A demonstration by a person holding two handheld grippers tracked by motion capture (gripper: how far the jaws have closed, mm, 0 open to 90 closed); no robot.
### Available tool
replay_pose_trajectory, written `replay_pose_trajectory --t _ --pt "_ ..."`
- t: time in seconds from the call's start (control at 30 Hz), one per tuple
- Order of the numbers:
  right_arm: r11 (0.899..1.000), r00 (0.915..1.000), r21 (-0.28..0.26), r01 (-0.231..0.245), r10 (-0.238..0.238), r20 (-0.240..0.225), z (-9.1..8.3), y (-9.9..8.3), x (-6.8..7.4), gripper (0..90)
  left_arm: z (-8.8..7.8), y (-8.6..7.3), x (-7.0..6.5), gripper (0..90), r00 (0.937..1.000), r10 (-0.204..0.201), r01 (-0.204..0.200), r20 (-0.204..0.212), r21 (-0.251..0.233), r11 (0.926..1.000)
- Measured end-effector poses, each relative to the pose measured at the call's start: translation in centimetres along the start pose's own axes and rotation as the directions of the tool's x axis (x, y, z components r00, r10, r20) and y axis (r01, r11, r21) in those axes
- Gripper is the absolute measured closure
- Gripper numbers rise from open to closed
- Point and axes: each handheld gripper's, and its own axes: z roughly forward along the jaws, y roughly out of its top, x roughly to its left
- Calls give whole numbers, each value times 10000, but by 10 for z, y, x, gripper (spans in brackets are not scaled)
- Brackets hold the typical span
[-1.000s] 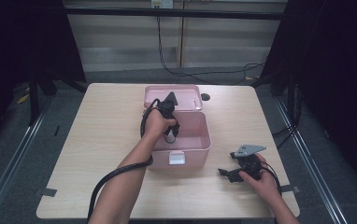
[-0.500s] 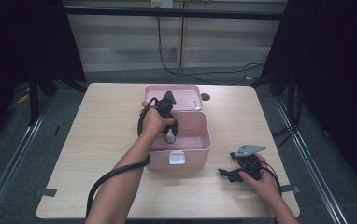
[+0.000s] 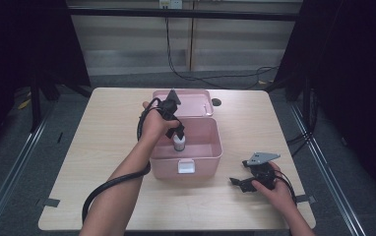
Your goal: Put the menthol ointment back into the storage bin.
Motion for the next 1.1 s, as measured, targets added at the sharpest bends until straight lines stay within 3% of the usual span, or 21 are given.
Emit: replay_pose_trajectory --t 0.37,0.5,0.6,0.67,0.73,0.93,1.1 --pt "10000 10000 -5 -33 33 24 0 0 0 140 -31 -3 2 441 9996 256 -253 114 -268 9993" --pt "9997 9999 206 -122 120 82 -7 3 -2 250 -44 -4 5 433 9996 276 -275 27 -367 9989" --pt "9999 9998 -34 -142 142 145 -17 8 -3 333 -50 -6 8 426 9996 280 -279 1 -486 9984" --pt "9990 9991 -281 -346 339 -248 -24 11 -3 416 -53 -7 10 421 9997 250 -252 -47 -516 9983" --pt "9992 9993 -242 -307 301 -236 -29 15 -2 470 -57 -8 11 418 9998 207 -210 -77 -538 9983" --pt "9992 9987 411 -32 52 -500 -35 23 3 593 -66 -10 12 407 9996 220 -231 -172 -705 9972" --pt "9961 9959 881 -96 175 -891 -40 30 7 713 -71 -11 15 393 9997 194 -207 -173 -825 9964"
